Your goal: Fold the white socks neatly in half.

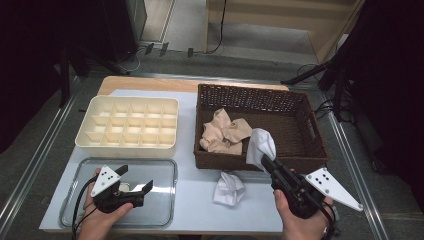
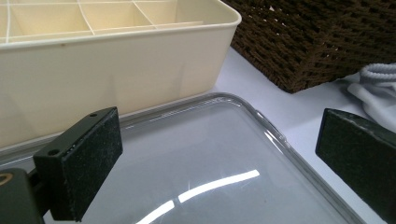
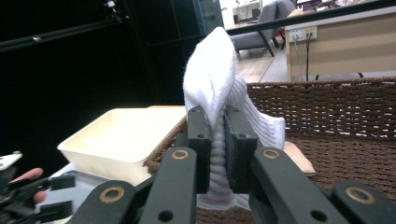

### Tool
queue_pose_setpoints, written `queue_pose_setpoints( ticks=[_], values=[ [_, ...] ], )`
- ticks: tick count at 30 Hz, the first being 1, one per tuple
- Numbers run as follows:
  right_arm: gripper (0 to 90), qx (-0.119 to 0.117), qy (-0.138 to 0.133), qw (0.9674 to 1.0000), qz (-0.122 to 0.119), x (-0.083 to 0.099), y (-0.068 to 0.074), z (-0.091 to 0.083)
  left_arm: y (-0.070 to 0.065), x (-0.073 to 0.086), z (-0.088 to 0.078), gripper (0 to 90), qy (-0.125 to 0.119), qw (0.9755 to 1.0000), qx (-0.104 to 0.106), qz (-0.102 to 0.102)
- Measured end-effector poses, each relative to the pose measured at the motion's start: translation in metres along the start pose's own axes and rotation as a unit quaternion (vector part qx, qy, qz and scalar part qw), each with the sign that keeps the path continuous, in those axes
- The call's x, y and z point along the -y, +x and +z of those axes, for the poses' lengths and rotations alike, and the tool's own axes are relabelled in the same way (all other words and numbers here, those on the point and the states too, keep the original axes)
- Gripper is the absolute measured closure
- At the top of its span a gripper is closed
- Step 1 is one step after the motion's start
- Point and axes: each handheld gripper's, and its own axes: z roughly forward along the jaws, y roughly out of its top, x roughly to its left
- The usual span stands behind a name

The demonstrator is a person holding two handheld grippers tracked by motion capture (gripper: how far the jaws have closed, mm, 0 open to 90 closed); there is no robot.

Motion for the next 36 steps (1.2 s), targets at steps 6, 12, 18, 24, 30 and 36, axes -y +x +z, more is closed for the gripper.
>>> queue_pose_setpoints(
  ticks=[6,12,18,24,30,36],
  values=[
    [83.8,-0.006,0.009,0.9999,0.004,0.011,0.006,-0.017,-0.006,-0.002,0.002,1.3,-0.001,1.0000,0.005,0.002],
    [83.8,0.003,0.026,0.9994,0.022,0.036,0.000,-0.021,-0.011,-0.003,0.006,1.3,-0.002,1.0000,0.008,0.002],
    [83.8,0.013,0.041,0.9986,0.032,0.057,-0.008,-0.022,-0.016,-0.004,0.009,1.3,-0.002,0.9999,0.012,0.005],
    [83.7,0.041,0.059,0.9969,0.032,0.081,-0.020,-0.015,-0.021,-0.004,0.013,1.3,0.000,0.9999,0.013,0.006],
    [83.7,0.071,0.082,0.9929,0.048,0.100,-0.040,-0.007,-0.026,-0.005,0.019,1.3,0.003,0.9998,0.011,0.014],
    [83.6,0.115,0.103,0.9864,0.055,0.103,-0.057,0.000,-0.031,-0.008,0.026,1.3,0.004,0.9998,0.014,0.012]
  ],
)
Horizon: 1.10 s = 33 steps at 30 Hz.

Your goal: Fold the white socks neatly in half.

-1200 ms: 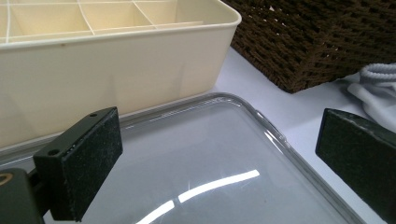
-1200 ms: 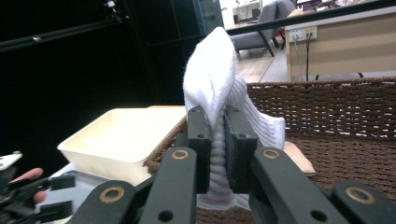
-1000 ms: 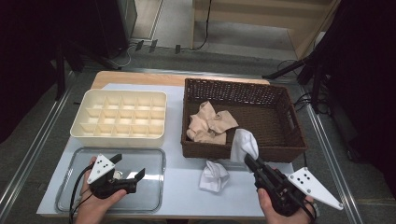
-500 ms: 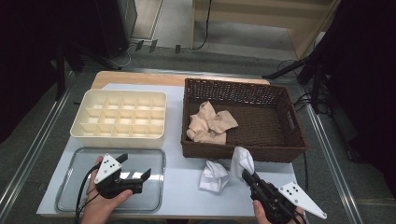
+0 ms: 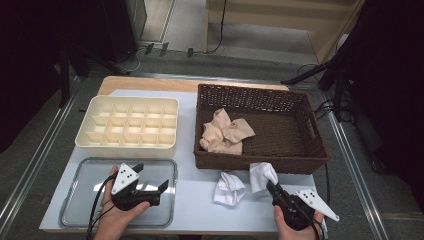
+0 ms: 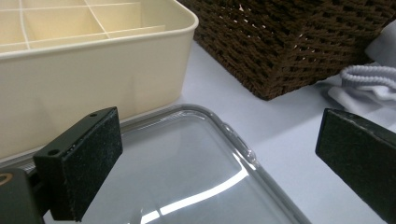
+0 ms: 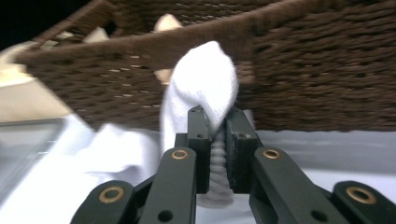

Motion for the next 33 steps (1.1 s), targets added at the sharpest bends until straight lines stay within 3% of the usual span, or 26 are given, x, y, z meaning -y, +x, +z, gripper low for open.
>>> queue_pose_setpoints(
  ticks=[6,9,12,16,18,21,25,29,33],
  values=[
    [79.5,0.037,0.017,0.9991,-0.016,0.004,-0.010,0.016,-0.011,-0.003,0.010,1.3,0.002,1.0000,0.005,0.006],
    [60.3,0.019,0.013,0.9997,-0.007,0.009,-0.013,0.024,-0.013,-0.004,0.014,1.3,-0.001,1.0000,0.004,0.002],
    [43.3,0.027,0.021,0.9993,-0.014,0.016,-0.010,0.035,-0.012,-0.003,0.015,1.3,0.002,1.0000,0.003,0.000],
    [38.1,0.035,0.047,0.9983,-0.009,0.025,-0.009,0.049,-0.011,-0.001,0.014,1.3,0.002,1.0000,0.003,-0.001],
    [39.8,0.045,0.054,0.9974,-0.015,0.028,-0.008,0.053,-0.011,0.000,0.014,1.3,0.004,1.0000,0.004,0.002],
    [49.8,0.051,0.063,0.9962,-0.032,0.030,-0.004,0.056,-0.011,0.002,0.015,1.3,0.005,1.0000,0.006,0.001],
    [71.3,0.028,0.068,0.9973,-0.004,0.030,-0.003,0.056,-0.015,0.002,0.016,1.3,0.006,0.9999,0.014,0.002],
    [75.5,0.014,0.066,0.9976,0.018,0.025,-0.009,0.050,-0.016,0.003,0.016,1.3,0.008,0.9998,0.017,0.005],
    [75.5,0.020,0.041,0.9986,0.026,0.015,-0.020,0.030,-0.016,0.004,0.016,1.3,0.008,0.9998,0.020,0.002]
  ],
)
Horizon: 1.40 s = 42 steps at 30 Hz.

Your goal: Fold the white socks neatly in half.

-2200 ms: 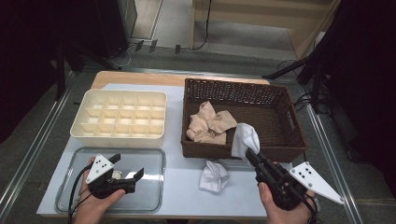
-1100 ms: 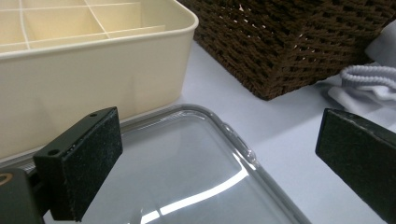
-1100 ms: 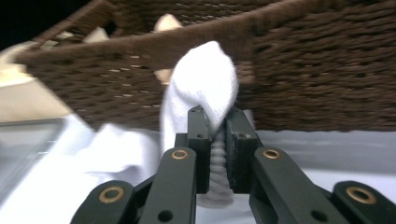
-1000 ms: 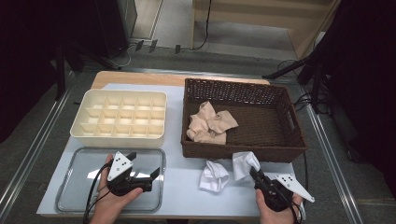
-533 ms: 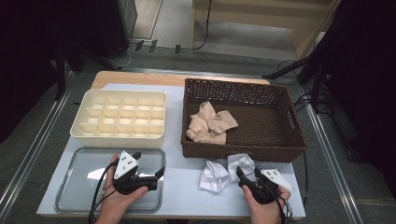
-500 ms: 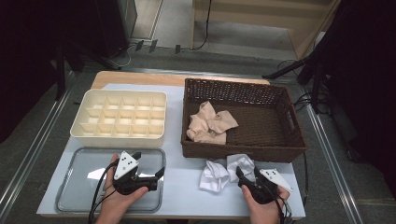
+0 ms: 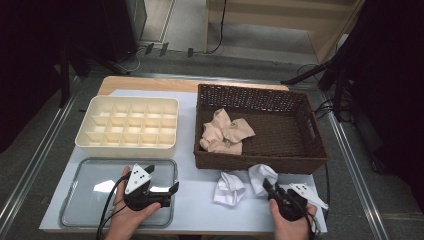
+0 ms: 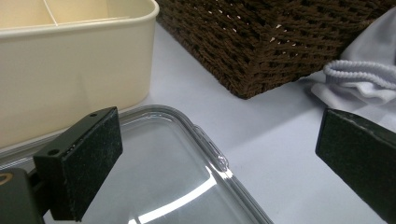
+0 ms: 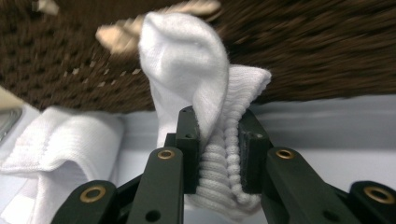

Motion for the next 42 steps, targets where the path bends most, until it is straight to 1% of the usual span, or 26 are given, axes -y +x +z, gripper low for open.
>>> queue_pose_setpoints(
  ticks=[3,6,9,11,12,13,14,15,16,17,20,21,23,24,26,28,30,32,33,35,37,39,41,42],
  values=[
    [75.5,0.013,-0.009,0.9998,0.009,-0.003,-0.015,-0.016,0.000,0.000,0.000,1.3,0.000,1.0000,0.005,-0.005],
    [75.5,0.026,-0.007,0.9994,0.020,-0.004,-0.032,-0.028,-0.002,0.000,0.001,1.3,0.000,1.0000,0.006,-0.003],
    [75.5,0.039,-0.002,0.9987,0.032,-0.005,-0.047,-0.034,-0.003,0.000,0.001,1.3,0.000,1.0000,0.006,-0.002],
    [75.1,0.046,0.005,0.9982,0.037,-0.003,-0.054,-0.035,-0.003,0.000,0.001,1.3,0.000,1.0000,0.006,-0.001],
    [74.1,0.046,0.013,0.9981,0.037,-0.002,-0.056,-0.033,-0.003,0.000,0.001,1.3,0.000,1.0000,0.004,-0.001],
    [71.8,0.048,0.017,0.9982,0.034,-0.001,-0.057,-0.031,-0.003,0.000,0.001,1.3,0.000,1.0000,0.005,-0.002],
    [67.6,0.052,0.014,0.9980,0.033,0.000,-0.057,-0.031,-0.004,0.000,0.001,1.3,0.001,1.0000,0.006,-0.001],
    [61.3,0.054,0.008,0.9980,0.030,-0.001,-0.057,-0.031,-0.004,0.000,0.001,1.3,0.000,1.0000,0.005,-0.001],
    [54.4,0.055,-0.005,0.9981,0.029,-0.002,-0.056,-0.032,-0.003,0.001,0.001,1.3,0.001,1.0000,0.006,0.000],
    [49.8,0.053,-0.019,0.9979,0.032,-0.003,-0.054,-0.034,-0.003,0.001,0.001,1.3,0.001,1.0000,0.006,-0.001],
    [42.2,0.045,-0.053,0.9967,0.041,-0.009,-0.051,-0.043,-0.003,0.001,0.001,1.3,0.000,1.0000,0.004,-0.002],
    [42.1,0.042,-0.061,0.9964,0.042,-0.010,-0.049,-0.047,-0.003,0.001,0.001,1.3,-0.001,1.0000,0.004,-0.003],
    [42.8,0.044,-0.074,0.9956,0.038,-0.012,-0.043,-0.055,-0.003,0.000,0.000,1.3,-0.001,1.0000,0.004,-0.002],
    [43.6,0.043,-0.078,0.9956,0.031,-0.013,-0.039,-0.058,-0.003,0.000,0.000,1.3,-0.001,1.0000,0.004,-0.002],
    [44.5,0.037,-0.080,0.9960,0.011,-0.013,-0.028,-0.062,-0.004,0.000,0.000,1.3,0.001,1.0000,0.005,-0.002],
    [45.1,0.024,-0.077,0.9967,0.001,-0.012,-0.015,-0.062,-0.006,0.000,0.001,1.4,0.002,0.9999,0.010,-0.002],
    [45.2,0.001,-0.070,0.9976,-0.006,-0.010,-0.001,-0.057,-0.008,0.001,0.002,1.4,0.002,0.9999,0.013,0.000],
    [45.2,-0.019,-0.061,0.9978,-0.019,-0.006,0.013,-0.050,-0.010,0.001,0.003,1.5,0.006,0.9998,0.017,0.001],
    [45.2,-0.028,-0.052,0.9979,-0.025,-0.003,0.021,-0.046,-0.012,0.001,0.003,1.6,0.005,0.9998,0.019,0.002],
    [45.2,-0.045,-0.039,0.9974,-0.040,0.004,0.033,-0.036,-0.013,0.002,0.004,3.8,0.006,0.9997,0.025,0.004],
    [45.1,-0.060,-0.021,0.9967,-0.051,0.012,0.044,-0.026,-0.015,0.002,0.005,3.9,0.006,0.9996,0.026,0.003],
    [44.7,-0.072,-0.009,0.9955,-0.061,0.018,0.053,-0.018,-0.017,0.002,0.005,4.2,0.008,0.9995,0.029,0.005],
    [44.2,-0.075,0.001,0.9947,-0.071,0.022,0.059,-0.010,-0.018,0.003,0.006,5.3,0.006,0.9995,0.032,0.005],
    [44.2,-0.075,0.004,0.9945,-0.072,0.023,0.061,-0.006,-0.019,0.003,0.006,5.4,0.007,0.9994,0.035,0.005]
  ],
)
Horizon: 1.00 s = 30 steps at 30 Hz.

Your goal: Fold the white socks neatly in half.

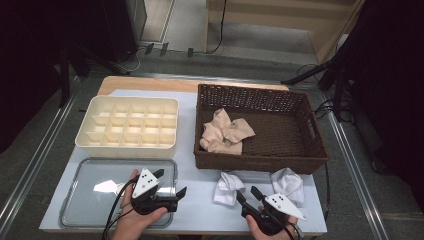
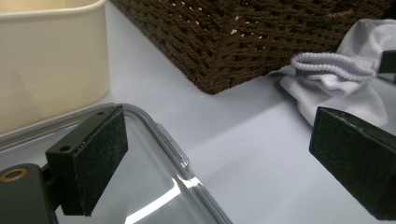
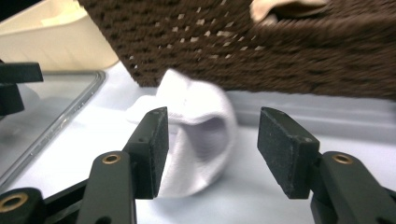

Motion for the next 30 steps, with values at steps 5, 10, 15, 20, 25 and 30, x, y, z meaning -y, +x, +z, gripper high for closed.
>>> queue_pose_setpoints(
  ticks=[5,10,15,20,25,30],
  values=[
    [61.2,-0.002,0.026,0.9997,-0.006,0.007,0.002,0.016,-0.005,0.001,0.003,9.3,0.001,1.0000,0.009,0.000],
    [82.9,-0.031,0.026,0.9991,0.013,0.007,0.006,0.017,-0.011,0.002,0.006,19.4,-0.003,0.9993,0.037,-0.001],
    [81.3,-0.087,0.043,0.9951,0.016,0.009,0.019,0.016,-0.017,0.003,0.009,32.8,-0.004,0.9979,0.065,-0.002],
    [71.3,-0.025,0.036,0.9989,-0.012,0.007,0.021,0.006,-0.016,0.004,0.009,40.8,-0.002,0.9972,0.074,-0.001],
    [70.2,0.059,0.023,0.9977,-0.024,0.003,0.012,-0.004,-0.019,0.003,0.010,44.9,-0.007,0.9968,0.079,0.001],
    [60.8,0.014,0.000,0.9994,-0.030,-0.003,0.023,0.001,-0.029,0.002,0.017,45.7,-0.002,0.9962,0.087,0.005]
  ],
)
